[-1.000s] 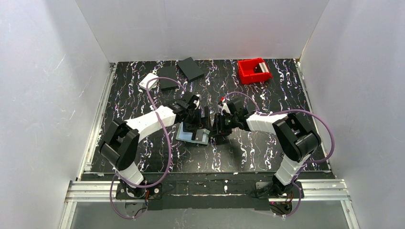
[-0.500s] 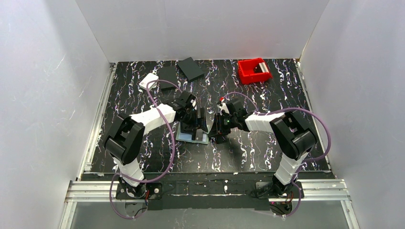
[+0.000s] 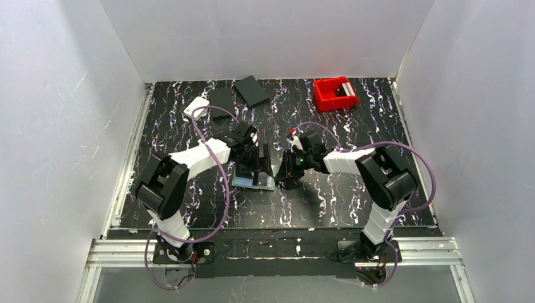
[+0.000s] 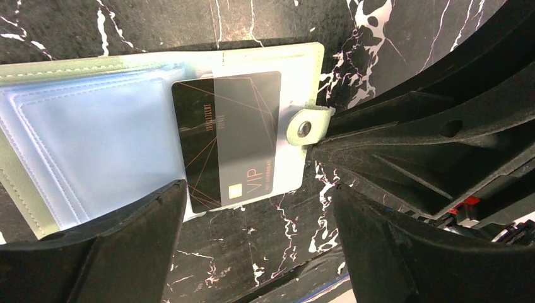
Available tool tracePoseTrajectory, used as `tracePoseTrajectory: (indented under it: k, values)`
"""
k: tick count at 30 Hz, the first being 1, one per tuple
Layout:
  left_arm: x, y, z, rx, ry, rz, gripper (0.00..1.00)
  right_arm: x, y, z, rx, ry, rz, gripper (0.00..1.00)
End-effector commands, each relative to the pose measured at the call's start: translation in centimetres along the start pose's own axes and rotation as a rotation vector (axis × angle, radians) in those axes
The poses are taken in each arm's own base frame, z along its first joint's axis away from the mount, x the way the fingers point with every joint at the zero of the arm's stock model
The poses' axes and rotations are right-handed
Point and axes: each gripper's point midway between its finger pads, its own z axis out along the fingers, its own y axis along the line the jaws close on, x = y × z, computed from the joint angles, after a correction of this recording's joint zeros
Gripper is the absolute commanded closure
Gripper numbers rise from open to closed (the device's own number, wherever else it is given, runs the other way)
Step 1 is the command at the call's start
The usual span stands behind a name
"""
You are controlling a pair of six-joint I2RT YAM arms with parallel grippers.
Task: Put the credit cards into the card holder
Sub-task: Insert the credit card into the card holder.
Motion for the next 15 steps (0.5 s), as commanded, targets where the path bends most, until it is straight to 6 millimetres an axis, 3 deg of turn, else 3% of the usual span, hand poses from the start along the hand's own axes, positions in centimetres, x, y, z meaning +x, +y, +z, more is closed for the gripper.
tracePoseTrajectory:
  k: [1, 12, 15]
  values:
    - [-0.2, 0.5, -1.2, -0.017, -0.02, 0.02, 0.16, -1.0, 0.2, 0.4, -0.008, -0.018, -0.013, 0.71]
    - [-0.2, -0.9, 0.7, 0.038, 0.036, 0.009, 0.16, -1.0, 0.2, 0.3, -0.012, -0.019, -0.014, 0.75]
    - [-0.3, -4.3, 0.6, 0.203, 0.021, 0.054, 0.17, -1.0, 0.4, 0.6, -0.022, -0.013, -0.017, 0.79]
